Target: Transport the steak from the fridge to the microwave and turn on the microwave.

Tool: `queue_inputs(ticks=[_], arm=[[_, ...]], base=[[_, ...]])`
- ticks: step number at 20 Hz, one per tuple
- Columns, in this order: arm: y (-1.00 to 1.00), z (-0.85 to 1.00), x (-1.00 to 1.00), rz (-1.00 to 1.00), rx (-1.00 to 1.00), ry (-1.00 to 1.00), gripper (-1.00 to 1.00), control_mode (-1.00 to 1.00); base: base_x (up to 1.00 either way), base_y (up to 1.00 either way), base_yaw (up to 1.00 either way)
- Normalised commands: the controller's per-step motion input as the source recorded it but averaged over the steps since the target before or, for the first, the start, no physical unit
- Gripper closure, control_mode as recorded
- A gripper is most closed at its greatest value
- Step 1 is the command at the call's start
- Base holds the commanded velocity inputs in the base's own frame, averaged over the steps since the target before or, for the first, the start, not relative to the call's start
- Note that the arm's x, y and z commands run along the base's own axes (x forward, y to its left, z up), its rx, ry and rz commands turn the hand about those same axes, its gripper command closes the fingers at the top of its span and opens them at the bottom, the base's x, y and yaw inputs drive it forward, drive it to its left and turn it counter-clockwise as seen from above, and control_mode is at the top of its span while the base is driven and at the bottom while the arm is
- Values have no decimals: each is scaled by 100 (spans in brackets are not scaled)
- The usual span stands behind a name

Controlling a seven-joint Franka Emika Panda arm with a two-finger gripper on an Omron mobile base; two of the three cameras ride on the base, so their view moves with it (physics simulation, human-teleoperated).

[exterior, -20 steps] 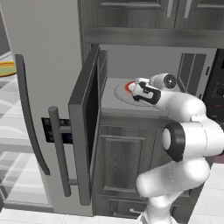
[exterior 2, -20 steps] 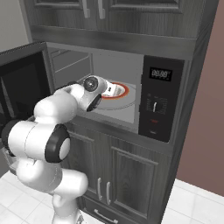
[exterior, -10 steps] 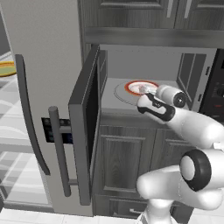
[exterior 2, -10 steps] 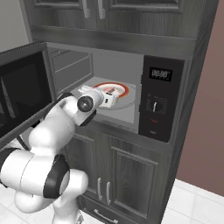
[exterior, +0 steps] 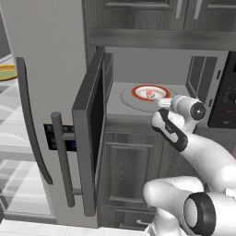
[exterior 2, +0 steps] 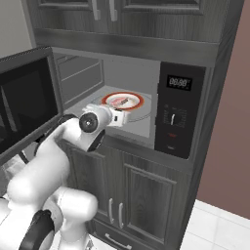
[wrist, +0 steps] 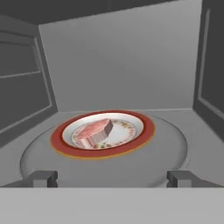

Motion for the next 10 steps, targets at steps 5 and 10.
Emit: queue_inputs(ticks=[5, 10], arm=[[6, 37, -48, 0, -3, 36, -100, -100], [7, 12, -53, 0, -9, 26, -100, -100]], base=[[0, 0, 0], [0, 0, 0]])
